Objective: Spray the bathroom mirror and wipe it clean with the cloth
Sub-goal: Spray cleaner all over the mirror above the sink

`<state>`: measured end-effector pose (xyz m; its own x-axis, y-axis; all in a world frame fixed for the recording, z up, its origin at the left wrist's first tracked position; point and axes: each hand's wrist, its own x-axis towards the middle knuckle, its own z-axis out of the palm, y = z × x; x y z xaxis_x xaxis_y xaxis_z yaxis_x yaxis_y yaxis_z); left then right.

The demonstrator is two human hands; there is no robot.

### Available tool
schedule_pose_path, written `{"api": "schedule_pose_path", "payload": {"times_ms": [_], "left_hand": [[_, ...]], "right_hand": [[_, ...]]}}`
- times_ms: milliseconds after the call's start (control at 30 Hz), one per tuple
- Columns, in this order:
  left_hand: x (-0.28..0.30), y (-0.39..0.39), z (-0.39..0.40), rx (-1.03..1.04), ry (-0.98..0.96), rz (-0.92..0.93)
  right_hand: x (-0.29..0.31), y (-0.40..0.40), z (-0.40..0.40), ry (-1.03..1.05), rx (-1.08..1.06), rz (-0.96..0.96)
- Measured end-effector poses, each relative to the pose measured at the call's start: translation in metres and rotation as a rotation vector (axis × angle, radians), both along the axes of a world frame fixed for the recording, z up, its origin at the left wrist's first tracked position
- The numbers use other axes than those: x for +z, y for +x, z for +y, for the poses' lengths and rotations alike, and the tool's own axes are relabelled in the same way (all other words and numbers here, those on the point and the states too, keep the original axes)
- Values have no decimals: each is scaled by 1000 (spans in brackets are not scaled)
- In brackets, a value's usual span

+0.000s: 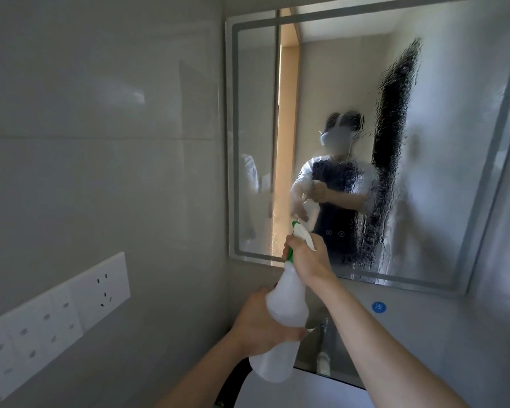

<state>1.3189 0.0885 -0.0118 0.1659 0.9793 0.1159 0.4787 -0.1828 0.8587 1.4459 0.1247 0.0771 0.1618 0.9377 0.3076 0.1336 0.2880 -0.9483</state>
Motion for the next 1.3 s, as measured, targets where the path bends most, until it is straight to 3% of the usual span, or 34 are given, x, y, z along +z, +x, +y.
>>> {"api": "schedule_pose_path", "payload": {"times_ms": [267, 567, 1300], "left_hand": [[23, 17, 4, -63, 28, -39], [51, 28, 20, -117, 120, -85], [114, 43, 72, -96, 343, -121]], "right_hand": [[18, 23, 0, 58, -69, -19], [62, 32, 5, 131, -9, -36], [133, 28, 25, 284, -93, -40]]}}
